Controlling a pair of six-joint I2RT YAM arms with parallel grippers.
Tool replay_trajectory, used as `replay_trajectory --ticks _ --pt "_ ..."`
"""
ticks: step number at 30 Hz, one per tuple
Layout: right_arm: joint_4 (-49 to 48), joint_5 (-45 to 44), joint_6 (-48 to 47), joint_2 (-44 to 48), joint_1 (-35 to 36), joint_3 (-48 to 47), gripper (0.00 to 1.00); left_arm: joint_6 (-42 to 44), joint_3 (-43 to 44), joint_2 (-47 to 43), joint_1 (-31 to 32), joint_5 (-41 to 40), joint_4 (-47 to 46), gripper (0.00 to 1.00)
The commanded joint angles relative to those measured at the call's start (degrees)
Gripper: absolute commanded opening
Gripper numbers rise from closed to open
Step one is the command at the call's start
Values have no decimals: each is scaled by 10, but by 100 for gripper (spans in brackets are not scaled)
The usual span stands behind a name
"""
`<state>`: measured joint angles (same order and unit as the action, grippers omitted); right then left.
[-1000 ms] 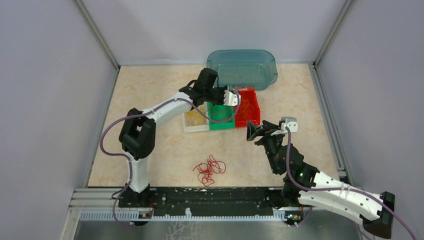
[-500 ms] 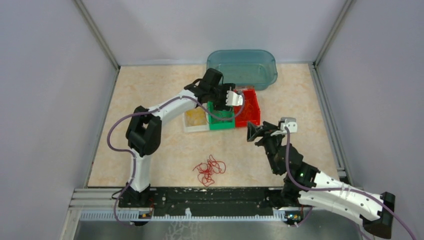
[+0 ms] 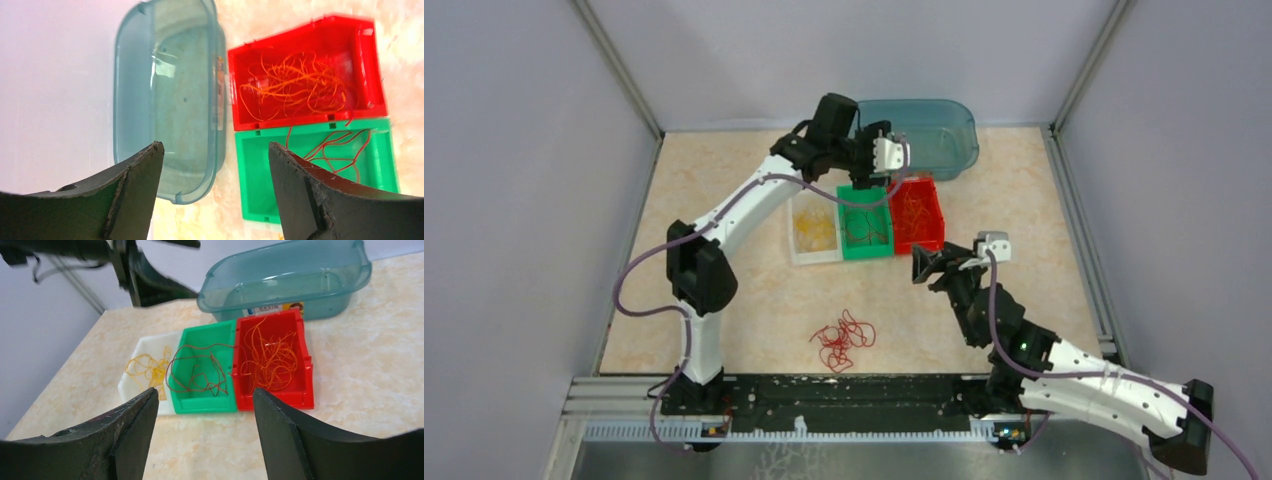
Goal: Untangle the cables
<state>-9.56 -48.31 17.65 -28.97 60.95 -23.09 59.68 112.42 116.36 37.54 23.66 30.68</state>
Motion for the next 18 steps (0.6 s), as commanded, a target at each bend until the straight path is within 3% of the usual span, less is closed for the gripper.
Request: replay_trajectory --ticks 1,2,4,6,10,13,18 --pt "-19 69 -5 -38 -5 -39 70 -116 70 -67 -37 66 35 83" --pt "-24 102 -12 -51 -4 -41 71 -159 81 -77 -52 83 36 85" --pt "-27 193 -27 -89 -6 -55 72 -227 89 -102 -94 135 49 98" --pt "-11 297 -39 -136 -6 -80 76 -282 62 -140 -140 178 55 99" --pt "11 457 -43 -227 -6 -108 77 -304 -72 -268 -206 197 45 100" --pt "-8 567 -39 -281 -8 -100 78 -327 -233 -380 -251 218 -17 100" --pt "-22 641 -32 -382 -8 -100 73 -341 -373 -496 -287 254 -39 100"
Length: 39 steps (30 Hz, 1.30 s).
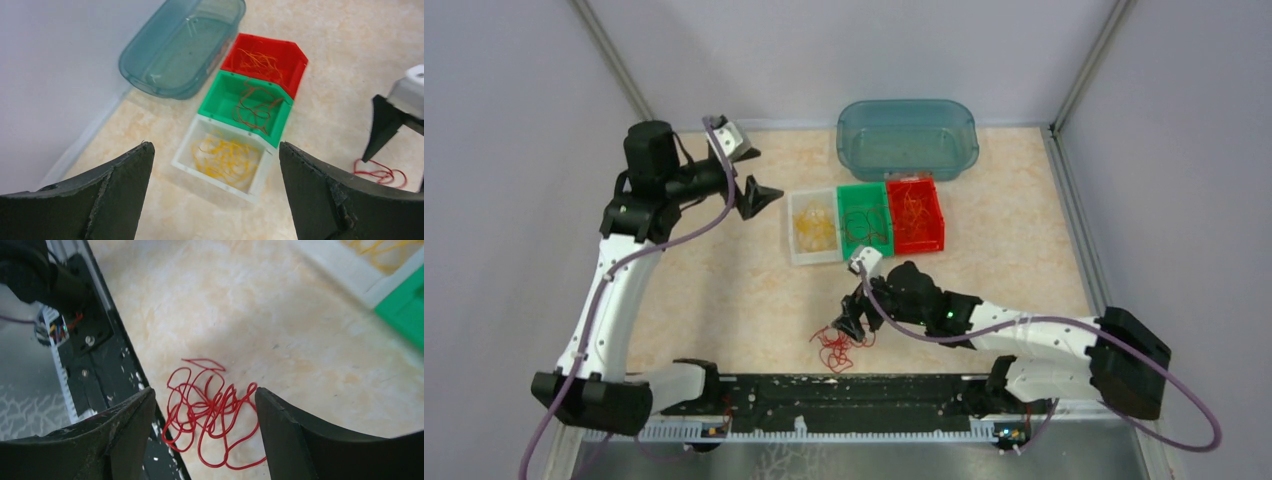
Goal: Untangle the cables
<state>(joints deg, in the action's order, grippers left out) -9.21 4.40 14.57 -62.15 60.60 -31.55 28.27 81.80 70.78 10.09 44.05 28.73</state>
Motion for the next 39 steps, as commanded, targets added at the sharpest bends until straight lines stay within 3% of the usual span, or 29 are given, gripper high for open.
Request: replay_trajectory --ticks 1,12,18,28,32,35,39 --pt "-32 108 -1 -66 -4 -13 71 -18 -83 -53 -13 56 -10 100" --pt "-75 53 24 -120 -7 -15 49 237 -286 -192 -12 107 78 99" --pt "6 -40 43 -84 -8 -28 54 291 -319 -210 -10 135 57 98" --pt "-3 -32 95 -104 -8 -17 50 318 -309 -196 -4 148 63 97" --pt "-58 -11 114 -104 -8 -4 34 319 -310 -196 -2 155 63 96" --pt "-107 12 125 -103 -16 -4 2 319 -317 -197 -1 164 63 96" --pt "-165 48 126 -73 -37 -21 0 264 -323 -198 0 190 45 96"
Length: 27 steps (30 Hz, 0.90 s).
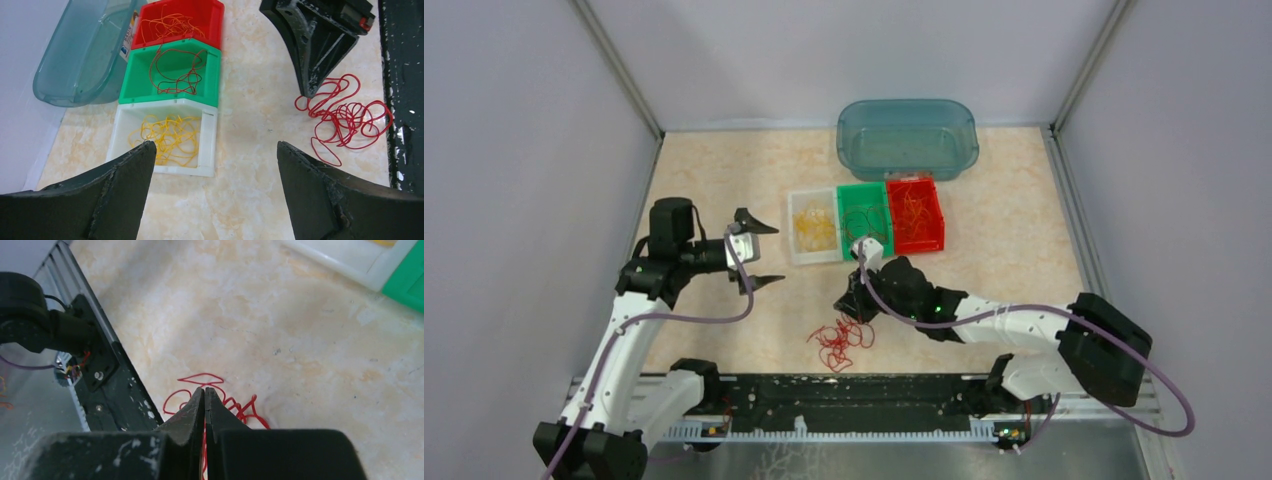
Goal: Untangle the cables
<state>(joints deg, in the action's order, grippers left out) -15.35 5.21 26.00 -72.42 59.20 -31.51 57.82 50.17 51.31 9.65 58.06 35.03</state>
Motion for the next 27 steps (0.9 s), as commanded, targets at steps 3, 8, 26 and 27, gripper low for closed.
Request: replay_trajectory --ticks 3,8,26,27 --pt "-138 79 -2 56 -39 -55 0 -60 -4 -4 7 95 -16 94" --pt "-54 109 -16 44 -50 -139 0 -67 -10 -3 43 100 -17 91" --pt "18 140 108 -36 -50 -23 34 -11 -30 4 45 59 -29 94" --pt "9 137 109 -38 -50 -22 32 -10 -29 2 45 59 -28 94"
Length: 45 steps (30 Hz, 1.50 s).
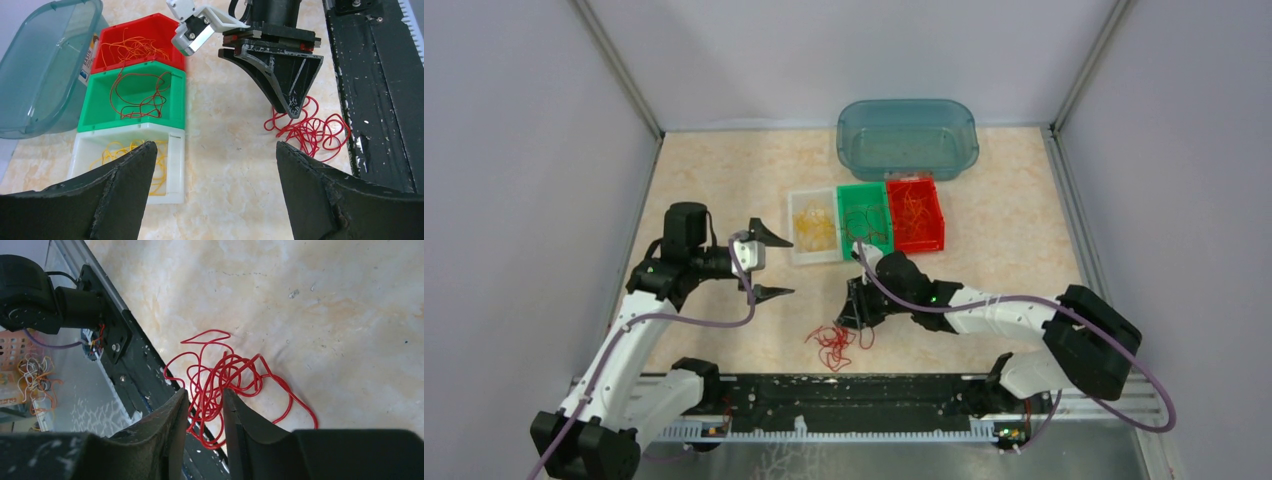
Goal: Untangle the cables
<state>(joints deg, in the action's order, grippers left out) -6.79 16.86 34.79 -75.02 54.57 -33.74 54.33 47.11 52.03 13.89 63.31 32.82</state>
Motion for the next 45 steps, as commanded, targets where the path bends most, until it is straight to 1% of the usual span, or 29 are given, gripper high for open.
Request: replay_trajectory --ticks 1,4,5,6,7,8,10,12,14,18,21,24,27,30,33,35,37,40,45 --pt "-84 17 20 -14 -4 0 31 26 0 -6 3 6 -5 94" --pt "-90 0 15 -16 -4 -4 27 32 -4 -10 3 7 -3 94" --pt "-68 -8 7 -19 -4 -15 29 34 -4 -10 3 6 -3 94" --pt "-30 -20 -7 -22 -4 -28 36 34 -4 -10 2 8 -2 94" --pt "5 -32 -17 -19 -4 -38 46 34 -2 -9 3 8 -1 94" --pt "18 -46 -22 -10 -4 -39 53 34 -1 -9 3 8 -1 94" --pt "35 -74 -24 10 -4 -32 56 34 -1 -9 3 10 1 94" --pt "48 -84 -28 17 -4 -31 56 34 -1 -7 3 12 1 94" --pt "37 -76 -21 16 -4 -24 55 36 0 -6 3 13 1 94" --pt "36 -87 -15 6 -4 -24 51 35 2 -4 3 12 2 94" --pt "27 -88 -27 40 -8 -24 49 36 3 -5 3 12 5 94" --pt "20 -38 -23 71 -32 -40 49 38 3 -5 3 11 7 94" --pt "17 -11 -10 95 -53 -48 49 38 6 -5 3 11 7 94" --pt "26 -28 -8 113 -63 -42 49 39 8 -5 3 12 7 94" --pt "39 -38 -7 107 -64 -22 52 39 9 -4 3 12 7 94" --pt "23 -27 2 91 -64 3 54 39 8 -3 3 13 6 94" --pt "-13 -9 16 71 -64 31 54 40 8 -3 3 13 6 94" --pt "-86 22 43 47 -64 65 55 40 8 -2 3 12 7 94" --pt "-152 43 65 19 -64 85 52 44 6 -3 3 11 8 94"
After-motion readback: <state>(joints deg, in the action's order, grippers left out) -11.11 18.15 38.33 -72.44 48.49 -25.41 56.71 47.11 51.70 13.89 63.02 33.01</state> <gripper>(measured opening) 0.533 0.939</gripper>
